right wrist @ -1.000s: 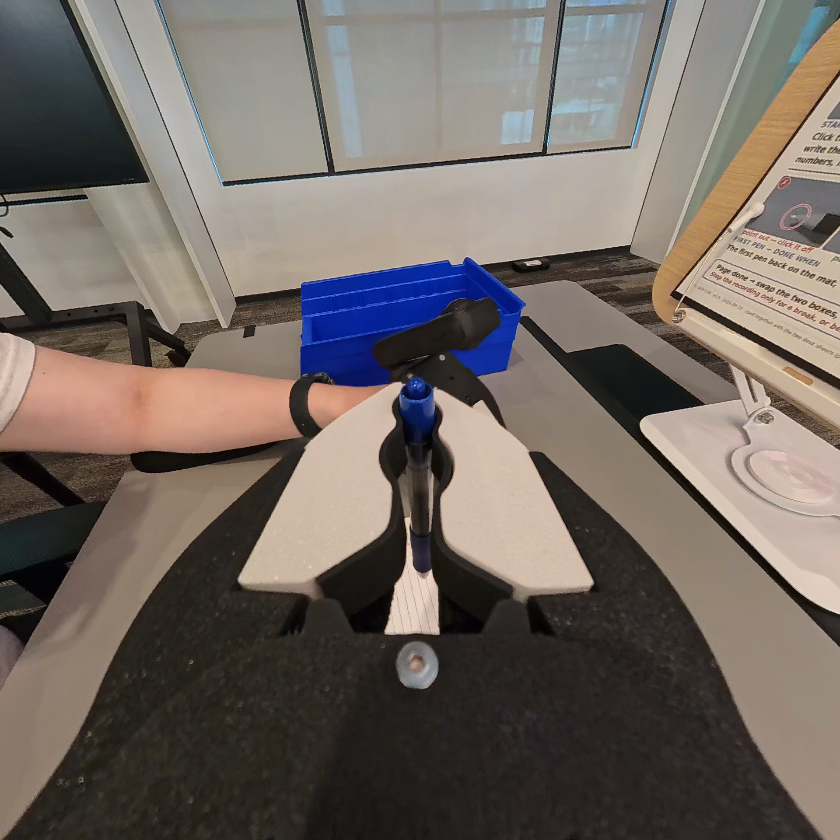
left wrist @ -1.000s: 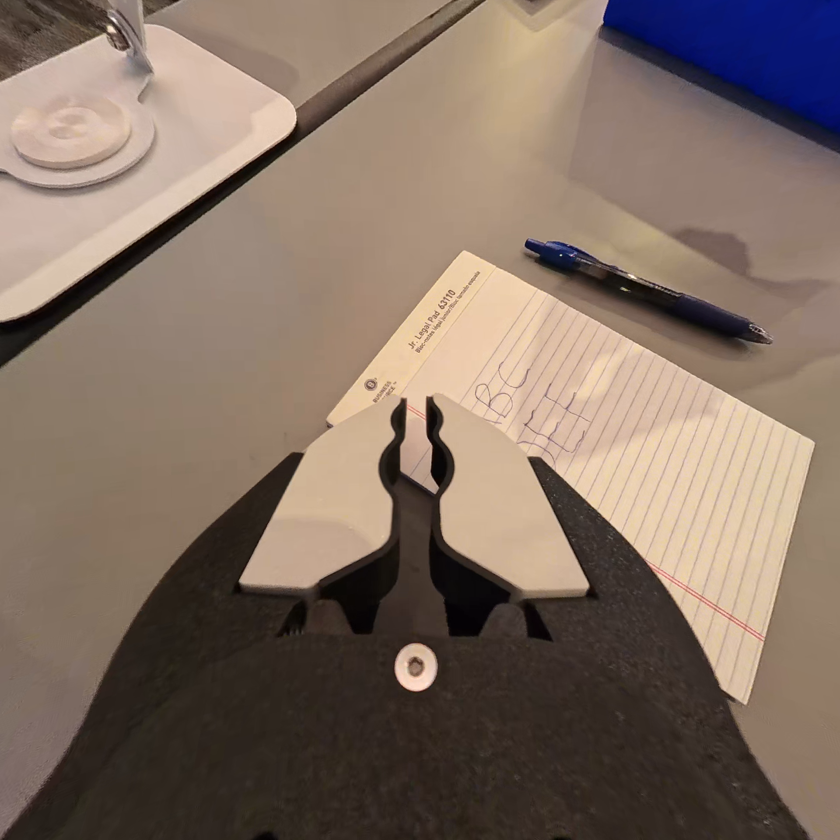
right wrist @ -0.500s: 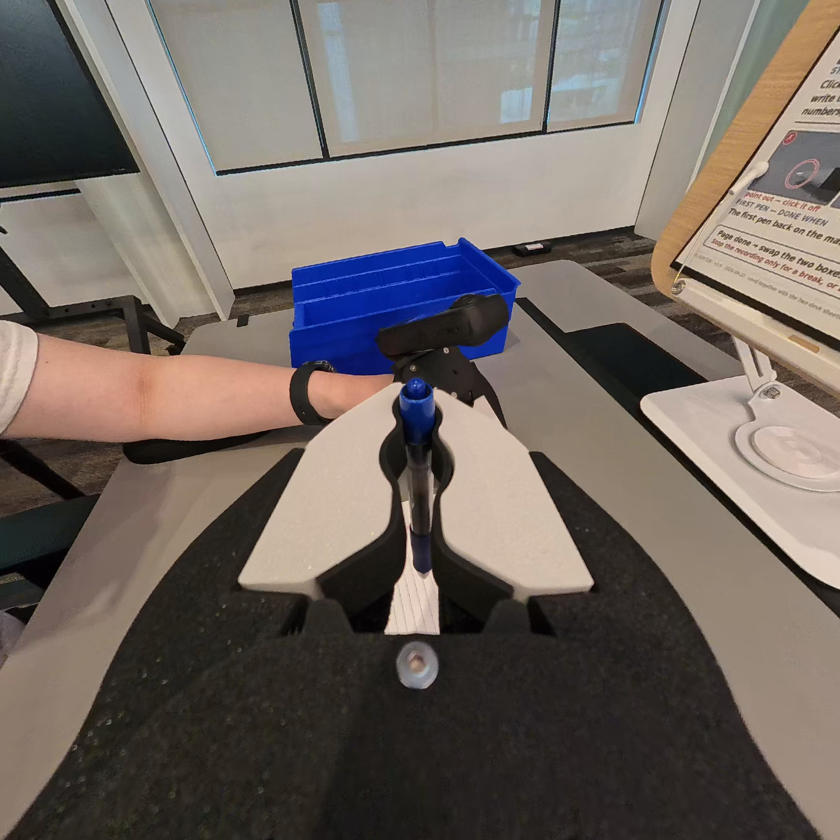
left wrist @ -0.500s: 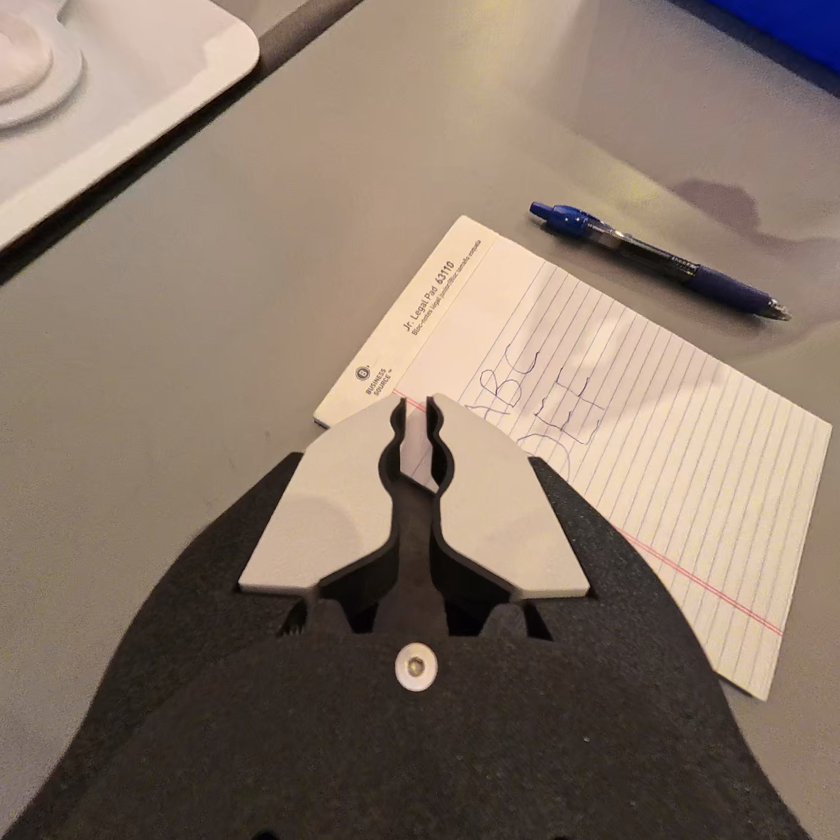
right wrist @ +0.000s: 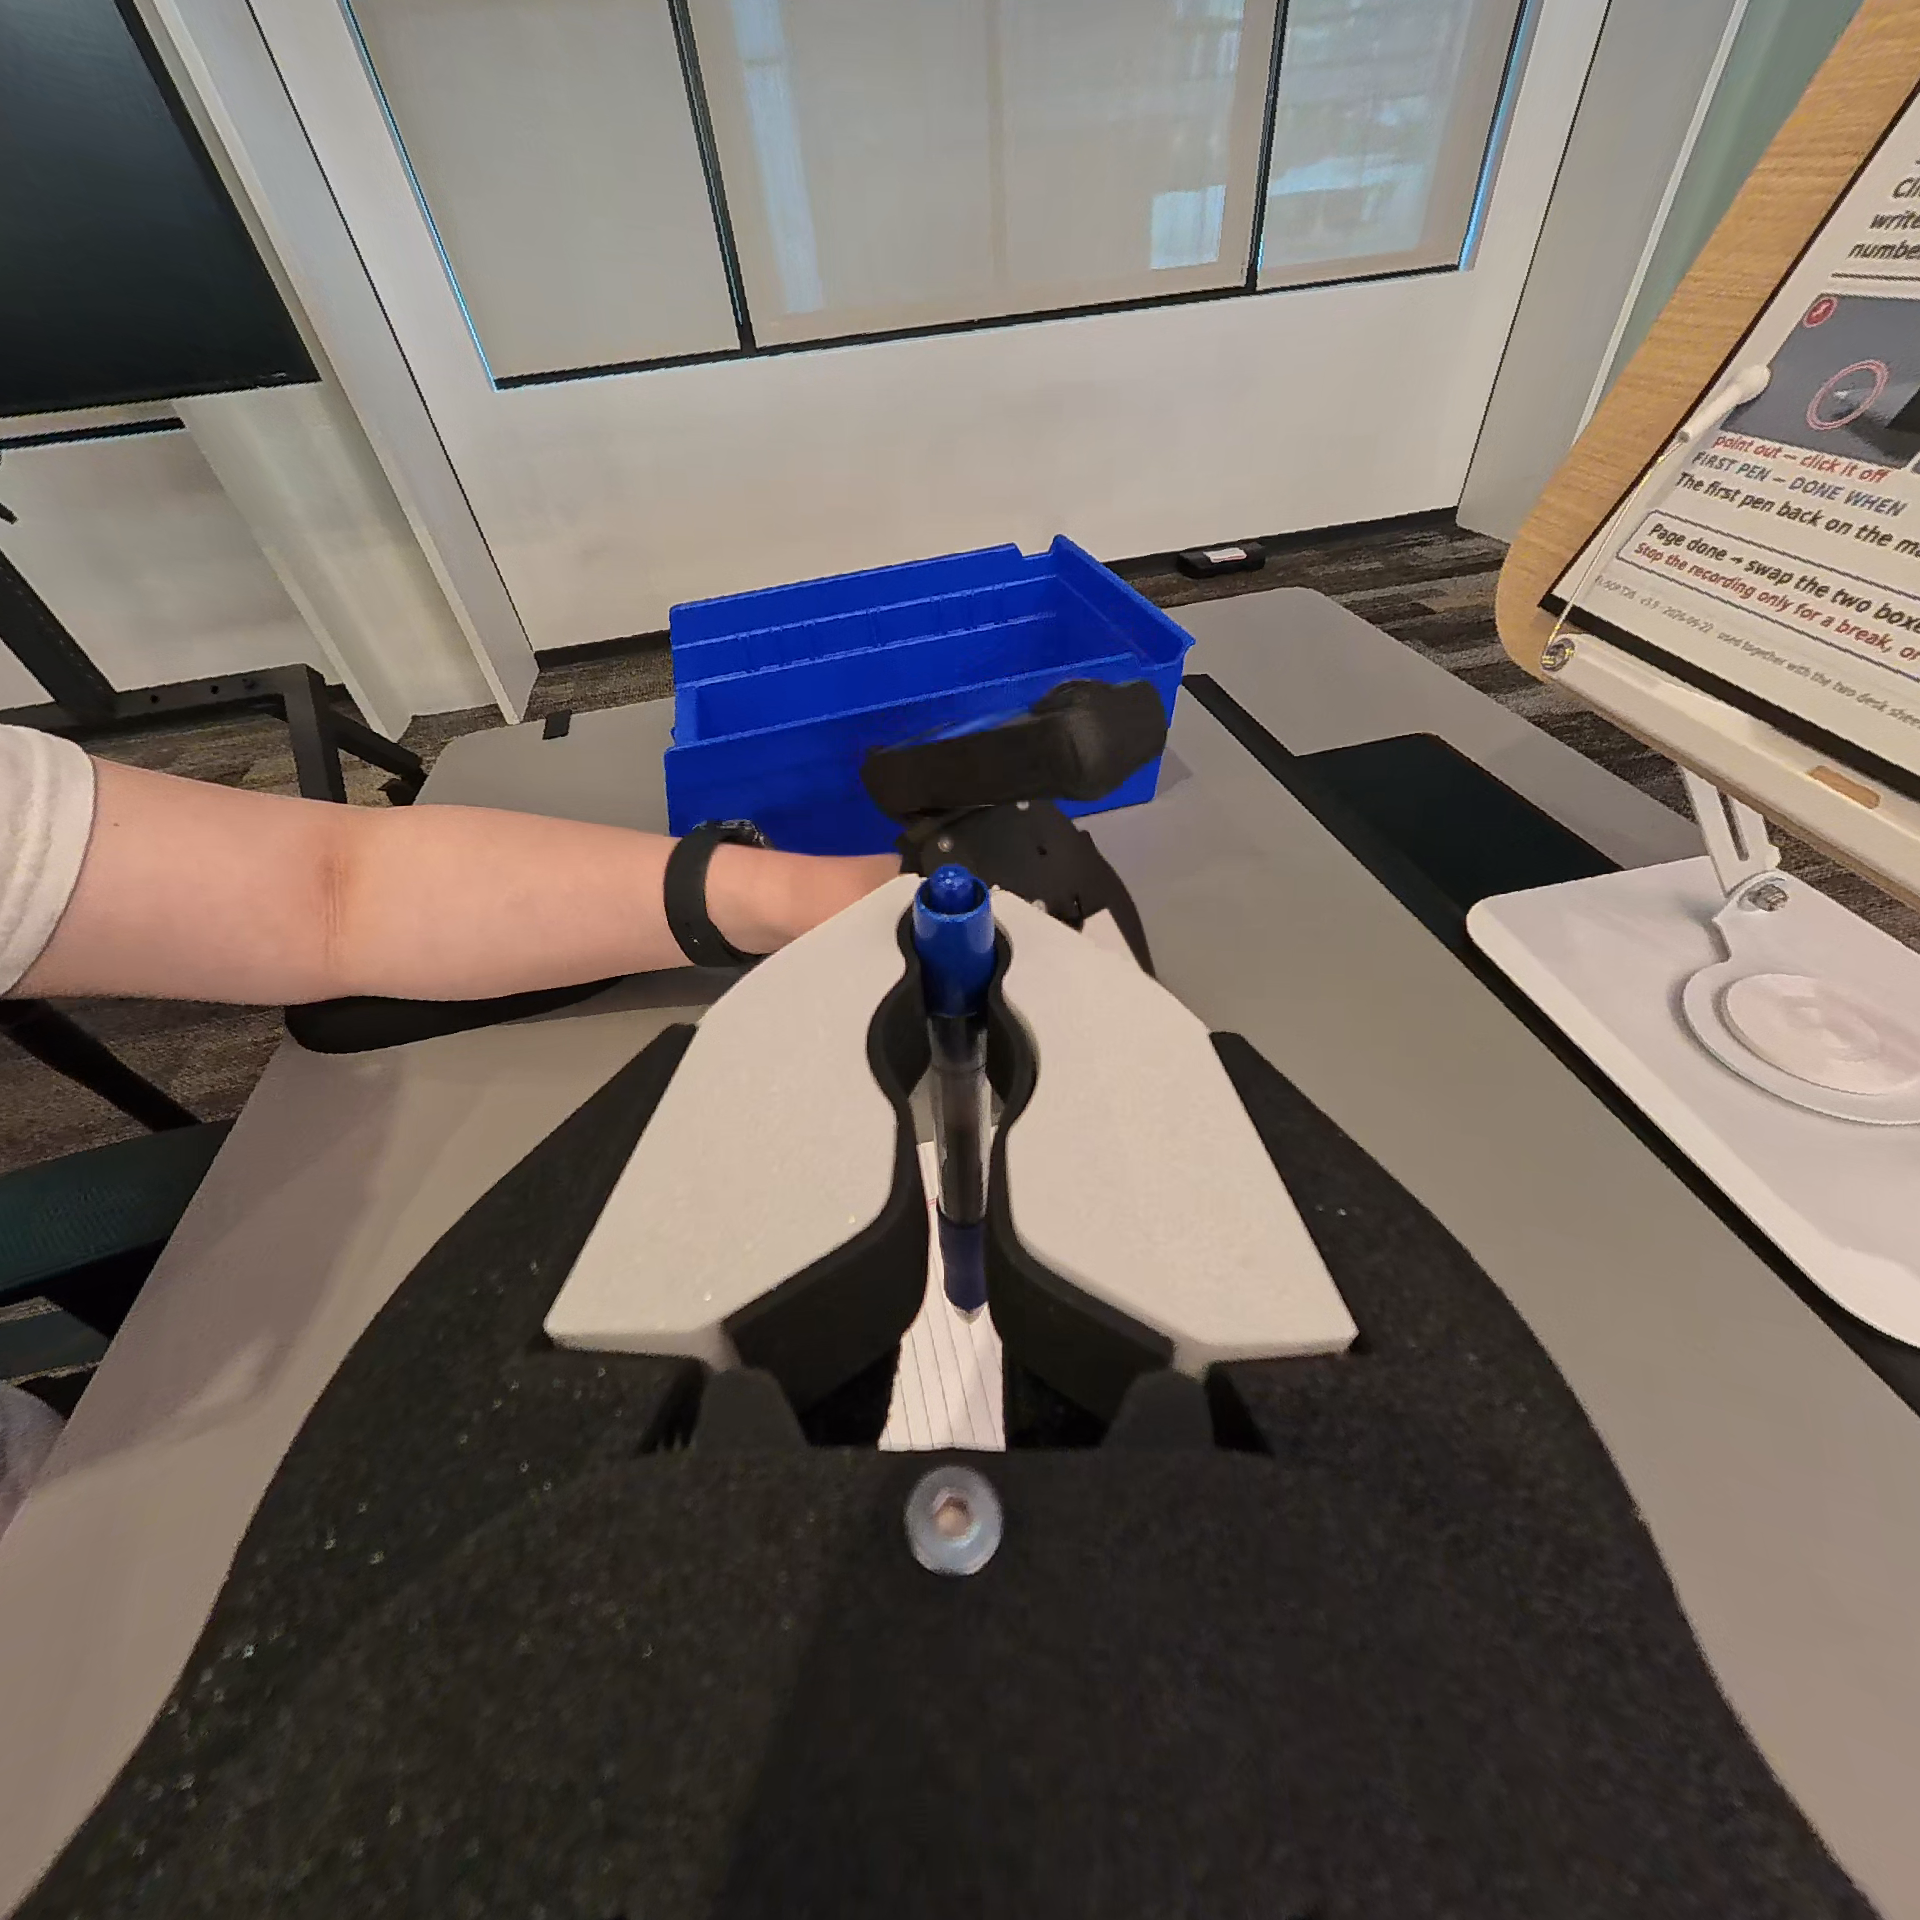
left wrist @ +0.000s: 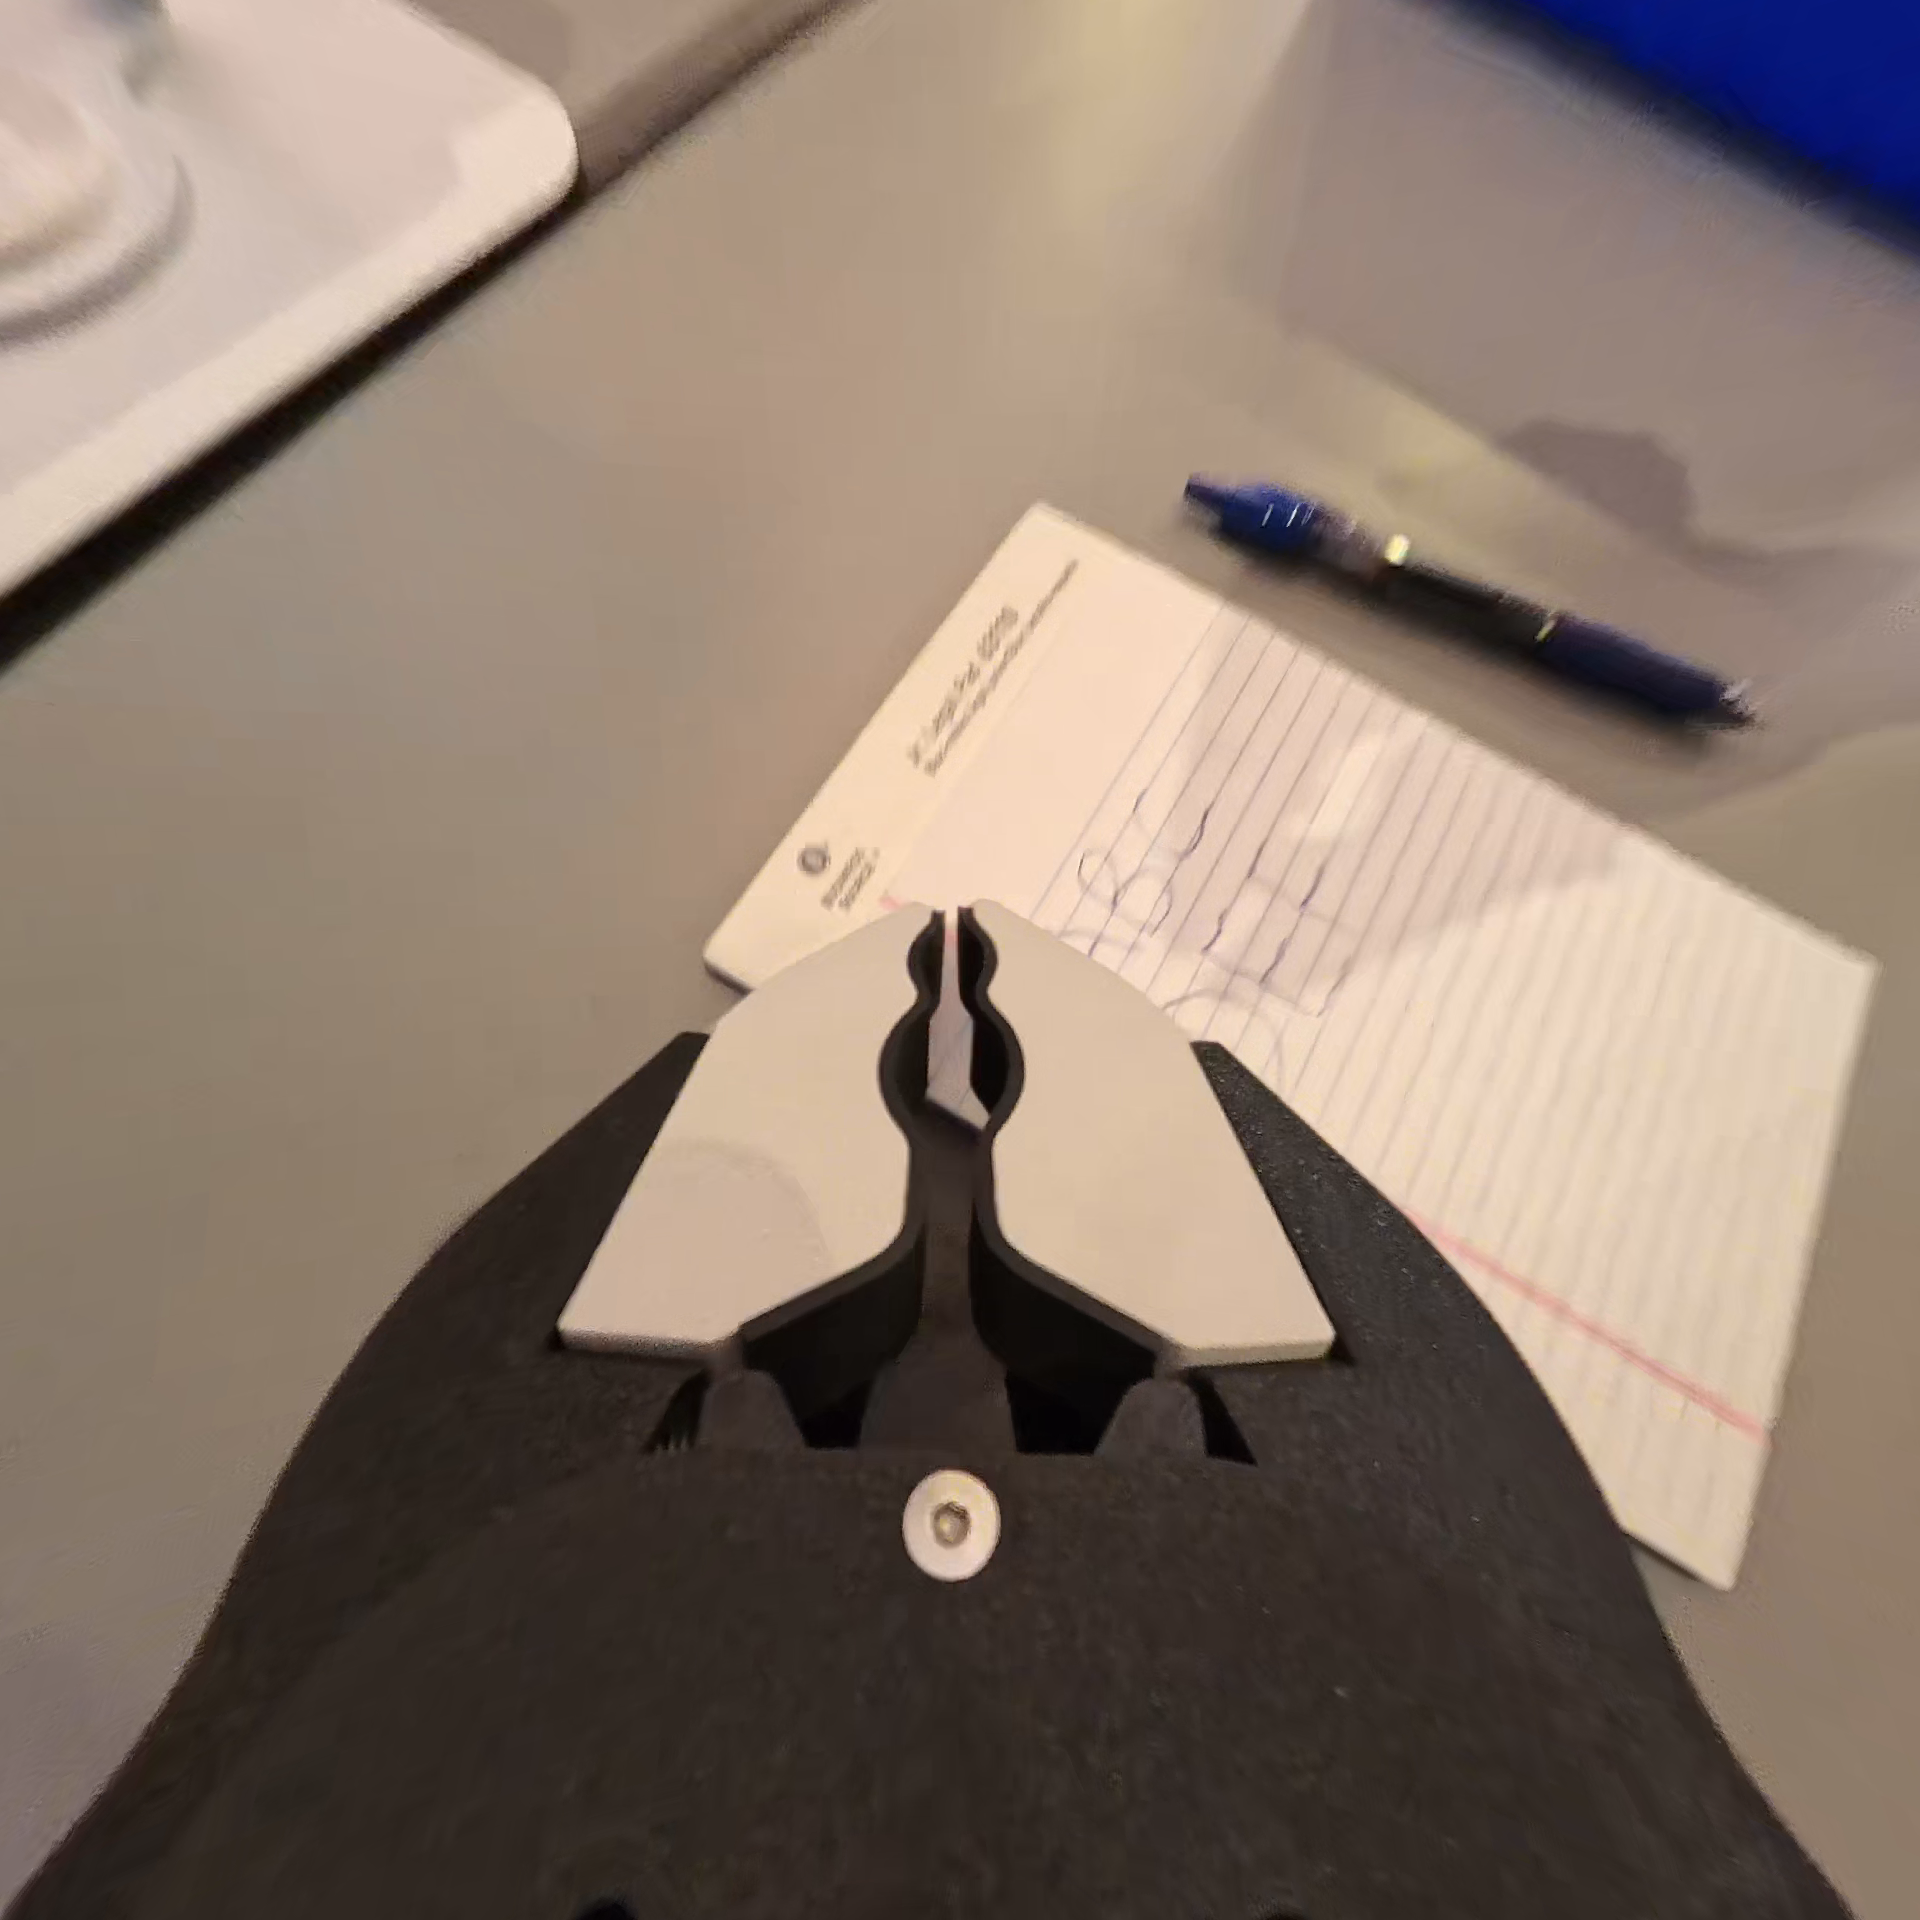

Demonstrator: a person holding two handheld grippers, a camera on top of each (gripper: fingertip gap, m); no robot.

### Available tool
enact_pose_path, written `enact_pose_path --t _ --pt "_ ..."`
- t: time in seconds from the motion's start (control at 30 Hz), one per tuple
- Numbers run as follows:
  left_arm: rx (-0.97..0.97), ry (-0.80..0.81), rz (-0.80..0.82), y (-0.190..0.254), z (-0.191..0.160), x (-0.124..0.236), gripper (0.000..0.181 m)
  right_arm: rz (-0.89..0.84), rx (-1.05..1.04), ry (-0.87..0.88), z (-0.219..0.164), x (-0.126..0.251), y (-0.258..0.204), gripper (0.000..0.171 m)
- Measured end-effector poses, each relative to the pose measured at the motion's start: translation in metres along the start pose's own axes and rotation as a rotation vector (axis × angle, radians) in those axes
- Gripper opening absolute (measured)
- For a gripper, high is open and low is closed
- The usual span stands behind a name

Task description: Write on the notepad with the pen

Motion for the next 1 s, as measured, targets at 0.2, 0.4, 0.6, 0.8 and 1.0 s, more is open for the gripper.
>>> enact_pose_path --t 0.2,0.4,0.6,0.8,1.0 --pt "-0.010 -0.013 0.015 0.001 -0.002 -0.001 0.000 0.003 -0.001 -0.006 -0.002 -0.003 0.000 0.005" --pt "0.010 -0.022 0.012 0.001 -0.003 -0.001 0.000 0.012 -0.007 0.049 -0.007 -0.014 -0.004 0.005" --pt "0.017 -0.024 0.013 0.001 -0.003 0.000 0.000 0.035 -0.010 0.049 -0.030 -0.043 -0.010 0.005" --pt "0.016 -0.023 0.015 0.001 -0.003 -0.001 0.000 0.044 -0.020 0.021 -0.040 -0.054 -0.010 0.005" --pt "0.018 -0.023 0.019 0.002 -0.003 -0.001 0.000 0.051 -0.031 0.017 -0.044 -0.055 -0.008 0.005"
Point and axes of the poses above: each gripper's, where its closed fingertips meet, x back along the fingers, z out of its top, y = z × x across the jaws, the point moved 7 cm from there along x, back along the fingers, and after that the axes turned 7 degrees about z, right-handed, at the moved point
